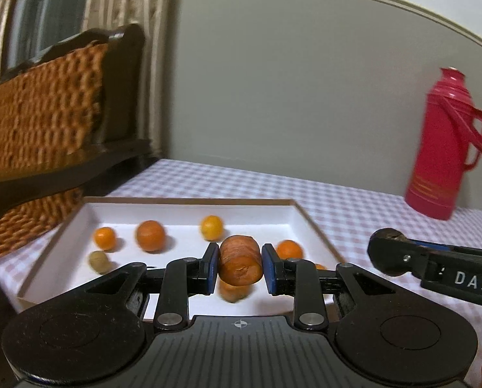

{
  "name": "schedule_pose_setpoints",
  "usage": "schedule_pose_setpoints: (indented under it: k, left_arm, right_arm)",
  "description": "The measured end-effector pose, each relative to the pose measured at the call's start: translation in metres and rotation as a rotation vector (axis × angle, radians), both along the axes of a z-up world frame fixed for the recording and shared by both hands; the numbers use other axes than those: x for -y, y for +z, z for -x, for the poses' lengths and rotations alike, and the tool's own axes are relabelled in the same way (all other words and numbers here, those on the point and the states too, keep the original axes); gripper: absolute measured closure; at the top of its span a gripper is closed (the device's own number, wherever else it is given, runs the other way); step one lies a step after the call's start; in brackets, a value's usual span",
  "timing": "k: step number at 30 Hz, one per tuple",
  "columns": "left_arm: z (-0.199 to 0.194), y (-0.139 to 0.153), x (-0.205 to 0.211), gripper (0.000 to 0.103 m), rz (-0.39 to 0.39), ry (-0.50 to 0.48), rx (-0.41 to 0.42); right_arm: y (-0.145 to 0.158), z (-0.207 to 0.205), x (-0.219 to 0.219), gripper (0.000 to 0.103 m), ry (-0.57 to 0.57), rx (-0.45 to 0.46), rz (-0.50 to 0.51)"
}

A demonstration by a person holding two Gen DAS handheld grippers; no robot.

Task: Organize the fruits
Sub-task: 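Carry the reddish fruit and dark fruit in both grippers over the white box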

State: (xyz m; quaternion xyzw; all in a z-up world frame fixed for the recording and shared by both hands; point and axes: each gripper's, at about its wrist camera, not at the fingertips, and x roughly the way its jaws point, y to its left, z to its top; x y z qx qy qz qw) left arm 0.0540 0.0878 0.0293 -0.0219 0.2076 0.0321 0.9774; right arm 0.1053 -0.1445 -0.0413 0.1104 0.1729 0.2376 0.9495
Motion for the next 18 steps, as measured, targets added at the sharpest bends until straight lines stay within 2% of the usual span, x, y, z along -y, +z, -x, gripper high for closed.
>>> schedule_pose_setpoints:
  k: [7,18]
  left_arm:
    - [-0.003,-0.002,-0.028,0.074,0.022,0.069,0.003]
    - [-0.011,-0.001,-0.045,0.074,0.031,0.116,0.010]
  right_arm:
    - [0.005,-0.009,-0.025,0.070,0.037,0.030,-0.006]
    - [0.011,-0.022,-0.044,0.070,0.055,0.056,-0.009]
